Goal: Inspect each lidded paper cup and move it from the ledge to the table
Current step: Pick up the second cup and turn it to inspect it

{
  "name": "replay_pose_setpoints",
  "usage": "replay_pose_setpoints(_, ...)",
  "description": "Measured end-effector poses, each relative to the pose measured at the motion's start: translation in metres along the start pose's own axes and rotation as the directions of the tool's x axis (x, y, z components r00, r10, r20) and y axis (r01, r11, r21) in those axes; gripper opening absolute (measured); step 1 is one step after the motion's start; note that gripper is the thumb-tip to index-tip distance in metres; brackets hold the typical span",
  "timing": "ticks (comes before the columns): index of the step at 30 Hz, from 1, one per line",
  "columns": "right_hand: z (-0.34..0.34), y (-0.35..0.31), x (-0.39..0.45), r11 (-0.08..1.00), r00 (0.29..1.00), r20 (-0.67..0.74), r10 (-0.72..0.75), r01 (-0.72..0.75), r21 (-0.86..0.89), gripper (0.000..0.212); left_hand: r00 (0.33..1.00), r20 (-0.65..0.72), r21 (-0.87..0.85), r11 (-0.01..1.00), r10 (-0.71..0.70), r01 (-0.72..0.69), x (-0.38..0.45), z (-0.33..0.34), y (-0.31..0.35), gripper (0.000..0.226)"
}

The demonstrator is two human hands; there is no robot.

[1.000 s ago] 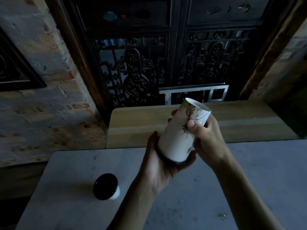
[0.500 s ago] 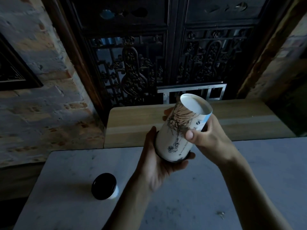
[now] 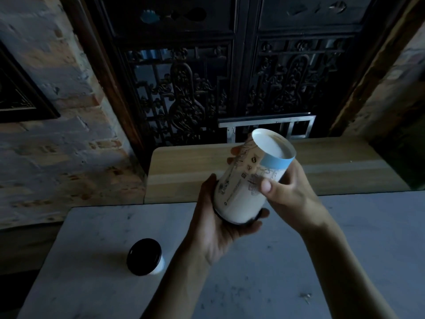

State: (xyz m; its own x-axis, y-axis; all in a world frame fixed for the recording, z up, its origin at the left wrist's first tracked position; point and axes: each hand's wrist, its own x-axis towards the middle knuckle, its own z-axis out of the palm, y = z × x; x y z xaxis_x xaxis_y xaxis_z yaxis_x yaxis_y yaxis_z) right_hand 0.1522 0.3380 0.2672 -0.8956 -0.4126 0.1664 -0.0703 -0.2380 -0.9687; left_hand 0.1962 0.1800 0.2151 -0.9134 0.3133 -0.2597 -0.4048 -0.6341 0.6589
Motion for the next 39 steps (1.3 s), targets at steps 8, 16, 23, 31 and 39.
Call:
replay_pose_setpoints(8, 0.002, 0.001, 0.002, 0.998, 0.997, -0.054, -0.049, 0.047, -0.045, 0.081, 0.999, 0.044, -0.029, 0.999, -0.014, 0.016, 0.002, -0.004, 0.003, 0.068)
replay_pose_setpoints(16, 0.006, 0.008, -0.001, 0.998, 0.986, -0.155, -0.064, 0.064, -0.002, 0.078, 0.998, -0.063, 0.003, 1.0, 0.024, -0.024, -0.001, 0.003, 0.002, 0.067)
replay_pose_setpoints(23, 0.002, -0.005, 0.006, 0.998, 0.997, -0.041, -0.061, 0.062, 0.022, 0.059, 0.991, 0.089, -0.003, 0.994, -0.104, 0.105, -0.002, -0.002, 0.007, 0.082)
replay_pose_setpoints(31, 0.016, 0.009, 0.003, 0.998, 0.977, -0.21, -0.032, 0.041, 0.042, 0.104, 0.996, -0.058, 0.048, 0.997, 0.07, -0.068, 0.001, 0.007, 0.004, 0.066)
replay_pose_setpoints(39, 0.0, 0.0, 0.005, 0.999, 0.998, -0.054, -0.04, 0.041, 0.002, 0.098, 0.994, 0.028, 0.012, 0.995, -0.102, 0.102, -0.003, 0.001, 0.01, 0.079)
